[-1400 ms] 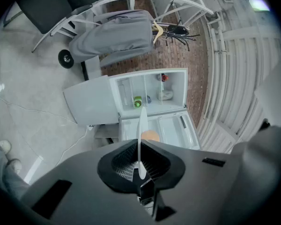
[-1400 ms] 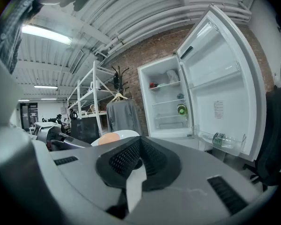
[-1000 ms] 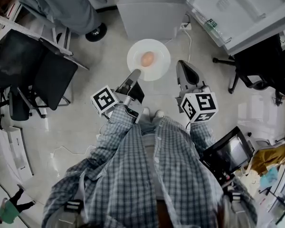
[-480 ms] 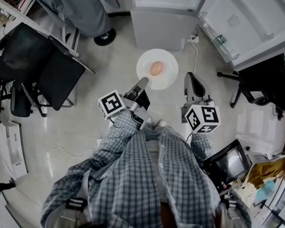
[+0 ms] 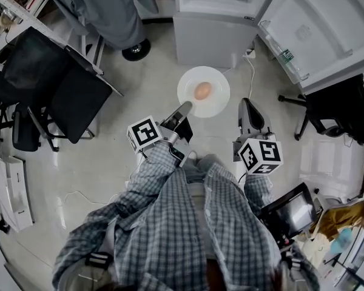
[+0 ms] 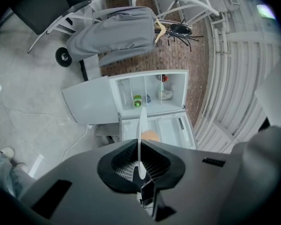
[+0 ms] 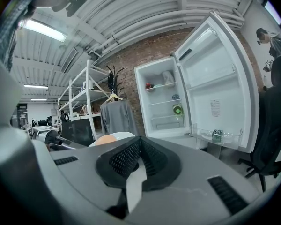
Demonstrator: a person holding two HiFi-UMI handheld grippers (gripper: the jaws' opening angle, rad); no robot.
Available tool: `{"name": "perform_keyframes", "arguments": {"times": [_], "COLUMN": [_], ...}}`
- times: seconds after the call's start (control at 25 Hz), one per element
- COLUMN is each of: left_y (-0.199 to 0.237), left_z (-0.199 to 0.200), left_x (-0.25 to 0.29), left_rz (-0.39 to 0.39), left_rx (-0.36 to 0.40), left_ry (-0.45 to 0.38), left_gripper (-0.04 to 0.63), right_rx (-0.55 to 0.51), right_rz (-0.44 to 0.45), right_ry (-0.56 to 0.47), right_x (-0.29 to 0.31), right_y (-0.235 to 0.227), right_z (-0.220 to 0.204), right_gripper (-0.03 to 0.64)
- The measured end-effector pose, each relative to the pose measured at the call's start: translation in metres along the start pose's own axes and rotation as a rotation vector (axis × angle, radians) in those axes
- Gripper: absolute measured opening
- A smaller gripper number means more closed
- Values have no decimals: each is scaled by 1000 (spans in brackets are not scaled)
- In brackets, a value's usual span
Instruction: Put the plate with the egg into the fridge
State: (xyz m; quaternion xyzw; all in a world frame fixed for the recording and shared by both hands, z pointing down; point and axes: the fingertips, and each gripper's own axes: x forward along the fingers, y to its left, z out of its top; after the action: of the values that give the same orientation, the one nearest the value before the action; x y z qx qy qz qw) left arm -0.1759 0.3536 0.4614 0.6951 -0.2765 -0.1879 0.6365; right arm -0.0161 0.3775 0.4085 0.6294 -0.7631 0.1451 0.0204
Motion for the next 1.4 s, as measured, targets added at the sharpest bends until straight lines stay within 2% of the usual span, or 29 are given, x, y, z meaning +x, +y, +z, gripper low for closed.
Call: {"name": "perform_keyframes", "arguments": {"times": [0.32,0.68,1.08,1.4], "left_y": [2,5,8,1], "left_z": [16,30,55,81], "left_x": [-5,17,82,142], "left_rz": [-4,-1,12,28], "left_rx": [1,-17,-32,-22], "left_ry": [-24,-61,-106,-146], "left_gripper": [15,15,15,15], "right_rx": [-1,3,35,46], "right_rz": [-11,33,90,129], "right_ry": [-13,-6,29,34], "right_x": [5,31,97,152], "right_y": [3,-8,-54,-99], "right_z": [2,5,12,36], "right_gripper": [8,8,8,8]}}
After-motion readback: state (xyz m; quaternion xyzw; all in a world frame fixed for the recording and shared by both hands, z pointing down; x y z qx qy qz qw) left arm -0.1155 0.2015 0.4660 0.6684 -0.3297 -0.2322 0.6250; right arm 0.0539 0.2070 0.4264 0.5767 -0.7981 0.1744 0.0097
